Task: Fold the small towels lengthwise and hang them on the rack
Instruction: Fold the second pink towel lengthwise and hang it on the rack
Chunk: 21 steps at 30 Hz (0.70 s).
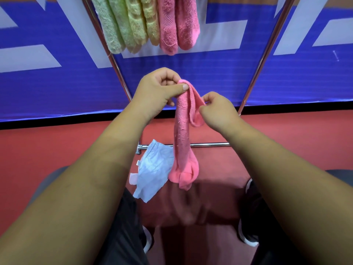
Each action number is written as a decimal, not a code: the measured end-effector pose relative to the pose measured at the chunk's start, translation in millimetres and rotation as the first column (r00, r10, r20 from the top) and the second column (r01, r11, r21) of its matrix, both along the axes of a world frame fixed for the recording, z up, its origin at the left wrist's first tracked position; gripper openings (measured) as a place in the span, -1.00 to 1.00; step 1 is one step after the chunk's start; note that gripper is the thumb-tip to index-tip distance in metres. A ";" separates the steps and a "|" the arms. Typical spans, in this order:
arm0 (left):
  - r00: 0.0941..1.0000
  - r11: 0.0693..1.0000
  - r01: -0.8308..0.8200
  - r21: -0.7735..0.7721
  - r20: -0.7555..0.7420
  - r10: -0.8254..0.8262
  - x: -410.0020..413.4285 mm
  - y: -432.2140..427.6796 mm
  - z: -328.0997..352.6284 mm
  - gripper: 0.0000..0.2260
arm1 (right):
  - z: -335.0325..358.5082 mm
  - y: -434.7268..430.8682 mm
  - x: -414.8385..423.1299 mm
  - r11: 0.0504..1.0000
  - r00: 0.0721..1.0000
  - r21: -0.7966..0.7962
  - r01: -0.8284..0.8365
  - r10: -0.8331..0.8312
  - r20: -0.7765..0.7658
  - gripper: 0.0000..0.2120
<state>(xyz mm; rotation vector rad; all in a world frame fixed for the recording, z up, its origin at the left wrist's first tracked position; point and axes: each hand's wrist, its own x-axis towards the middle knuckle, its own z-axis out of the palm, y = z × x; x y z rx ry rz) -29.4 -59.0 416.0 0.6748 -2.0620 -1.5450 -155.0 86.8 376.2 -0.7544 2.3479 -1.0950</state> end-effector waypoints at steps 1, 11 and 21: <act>1.000 1.000 -0.030 -0.006 0.001 0.030 1.4 -1.9 1.1 -0.86 | -0.2 0.6 -1.5 0.999 1.000 0.041 0.029 -0.029 0.001 -0.83; 0.997 0.997 -0.073 0.039 -0.002 0.073 19.4 -11.6 6.5 -0.86 | 12.9 7.9 11.2 0.994 0.971 -0.004 0.111 -0.108 0.211 -0.78; 0.998 0.994 -0.055 0.096 -0.017 0.057 18.9 -1.9 1.6 -0.86 | 9.5 6.4 29.1 0.999 0.953 0.046 -0.002 -0.013 0.304 -0.68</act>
